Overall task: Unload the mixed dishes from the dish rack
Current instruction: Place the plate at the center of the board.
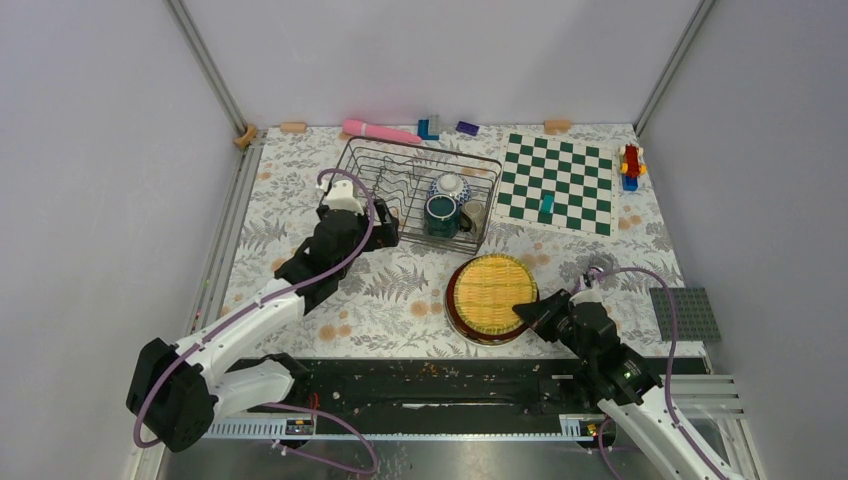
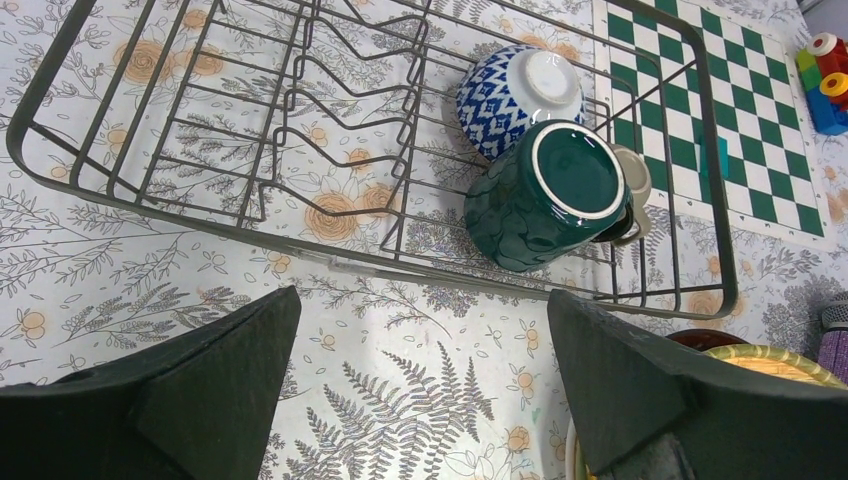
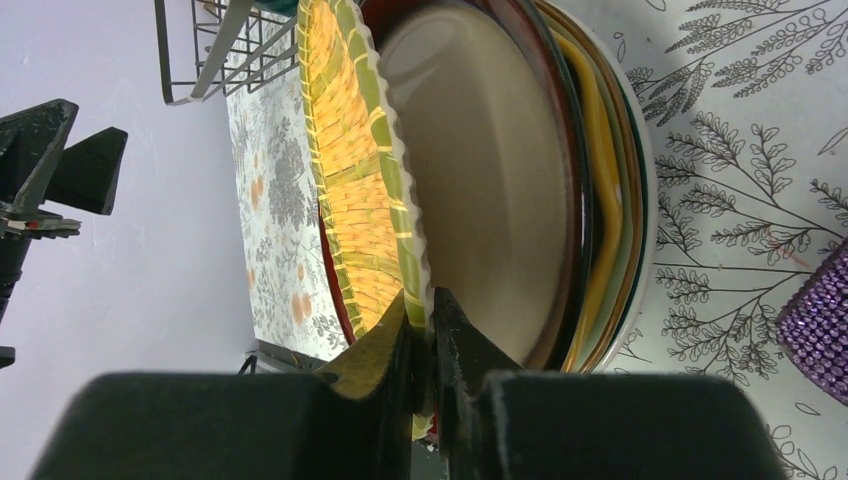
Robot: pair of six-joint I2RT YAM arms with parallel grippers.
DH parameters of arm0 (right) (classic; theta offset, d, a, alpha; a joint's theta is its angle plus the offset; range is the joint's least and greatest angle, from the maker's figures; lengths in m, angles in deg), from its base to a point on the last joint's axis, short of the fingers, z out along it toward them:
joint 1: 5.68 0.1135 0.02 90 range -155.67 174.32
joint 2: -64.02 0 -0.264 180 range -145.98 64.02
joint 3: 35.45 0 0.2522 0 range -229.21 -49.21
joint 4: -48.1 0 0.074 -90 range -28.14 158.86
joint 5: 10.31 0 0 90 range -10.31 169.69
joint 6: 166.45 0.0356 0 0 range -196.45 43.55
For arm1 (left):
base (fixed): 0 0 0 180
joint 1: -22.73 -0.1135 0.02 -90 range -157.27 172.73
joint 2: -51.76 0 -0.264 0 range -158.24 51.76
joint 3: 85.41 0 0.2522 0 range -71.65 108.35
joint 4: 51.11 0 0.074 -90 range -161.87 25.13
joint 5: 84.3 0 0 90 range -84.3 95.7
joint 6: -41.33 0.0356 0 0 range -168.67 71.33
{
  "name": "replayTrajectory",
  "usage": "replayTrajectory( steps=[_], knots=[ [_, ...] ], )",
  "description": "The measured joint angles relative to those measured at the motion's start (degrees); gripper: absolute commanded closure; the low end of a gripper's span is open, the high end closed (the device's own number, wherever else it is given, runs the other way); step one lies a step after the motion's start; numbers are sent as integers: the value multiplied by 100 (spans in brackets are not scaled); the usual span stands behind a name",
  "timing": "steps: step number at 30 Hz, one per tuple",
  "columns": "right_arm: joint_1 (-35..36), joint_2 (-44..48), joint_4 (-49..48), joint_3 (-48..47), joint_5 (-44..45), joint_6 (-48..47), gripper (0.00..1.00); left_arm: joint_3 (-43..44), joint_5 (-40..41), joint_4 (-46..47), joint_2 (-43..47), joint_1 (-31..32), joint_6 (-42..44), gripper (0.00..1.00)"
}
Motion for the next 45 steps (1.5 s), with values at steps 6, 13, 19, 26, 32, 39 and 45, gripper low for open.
replayTrajectory(
  steps=[6, 13, 19, 26, 32, 39, 45],
  knots=[
    [0, 11, 136, -44, 52, 138, 82, 0, 11, 0, -37, 0, 44, 1],
    [0, -26, 195, -87, 83, 232, 72, 2, 9, -7, -118, 0, 61, 1],
    [0, -153, 199, -107, 92, 245, 66, 11, 7, -2, -140, 0, 66, 1],
    [0, -229, 199, -107, 92, 238, 53, 13, 2, -7, -192, 0, 90, 1],
    [0, -365, 343, -264, 94, 122, 44, 24, -9, -2, -234, 0, 125, 1],
    [0, -627, 501, -538, 87, -138, 36, 66, -15, 0, -341, 0, 168, 1],
    [0, -817, 503, -667, 81, -323, 31, 76, -17, -2, -363, 0, 190, 1]
  ],
)
